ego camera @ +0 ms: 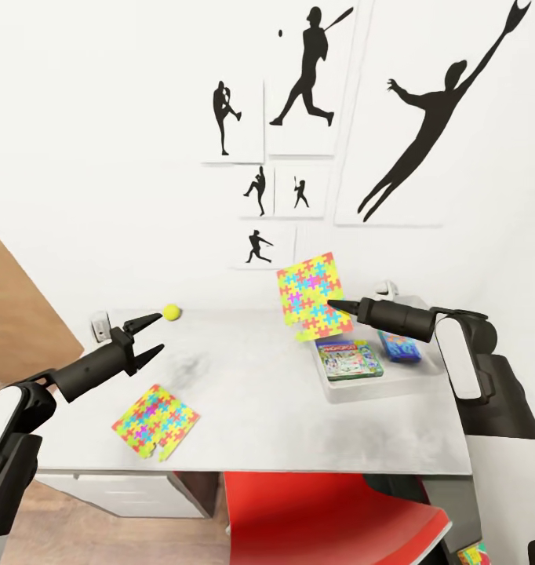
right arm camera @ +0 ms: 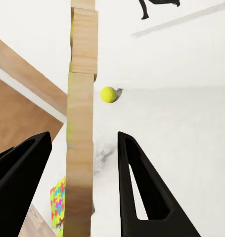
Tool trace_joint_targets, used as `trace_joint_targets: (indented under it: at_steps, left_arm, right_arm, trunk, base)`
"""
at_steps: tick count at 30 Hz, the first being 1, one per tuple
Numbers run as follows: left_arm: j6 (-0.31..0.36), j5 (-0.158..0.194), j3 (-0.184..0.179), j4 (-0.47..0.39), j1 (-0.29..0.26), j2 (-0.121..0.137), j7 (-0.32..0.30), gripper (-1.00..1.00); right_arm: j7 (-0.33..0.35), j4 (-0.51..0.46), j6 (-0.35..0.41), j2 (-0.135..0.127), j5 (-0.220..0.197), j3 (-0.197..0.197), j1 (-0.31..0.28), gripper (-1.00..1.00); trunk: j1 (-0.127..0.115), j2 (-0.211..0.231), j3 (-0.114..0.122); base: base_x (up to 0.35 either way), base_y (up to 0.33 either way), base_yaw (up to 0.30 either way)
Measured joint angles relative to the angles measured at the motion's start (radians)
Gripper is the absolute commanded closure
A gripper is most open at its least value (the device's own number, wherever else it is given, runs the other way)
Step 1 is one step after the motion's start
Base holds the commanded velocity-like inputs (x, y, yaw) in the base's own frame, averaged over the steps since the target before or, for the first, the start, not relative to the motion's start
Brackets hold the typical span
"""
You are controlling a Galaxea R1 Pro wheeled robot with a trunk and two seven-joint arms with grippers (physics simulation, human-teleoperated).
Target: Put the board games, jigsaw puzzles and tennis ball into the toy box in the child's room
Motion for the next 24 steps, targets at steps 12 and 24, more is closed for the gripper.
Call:
trace_joint_targets:
  at_steps: [12, 24]
  left_arm:
    - [0.001, 0.001, 0.001, -0.003, 0.000, 0.000, 0.000, -1.00]
    - [0.001, 0.000, 0.001, -0.008, 0.000, 0.001, 0.000, -1.00]
  right_arm:
    - [0.000, -0.001, 0.000, 0.000, 0.001, 0.002, 0.000, 1.00]
    - [0.001, 0.000, 0.000, -0.015, -0.003, -0.008, -0.012, 1.00]
  trunk:
    - [0.000, 0.000, 0.000]
    - [0.000, 0.000, 0.000]
  base:
    - [0.042, 0.059, 0.000]
    - [0.057, 0.003, 0.000]
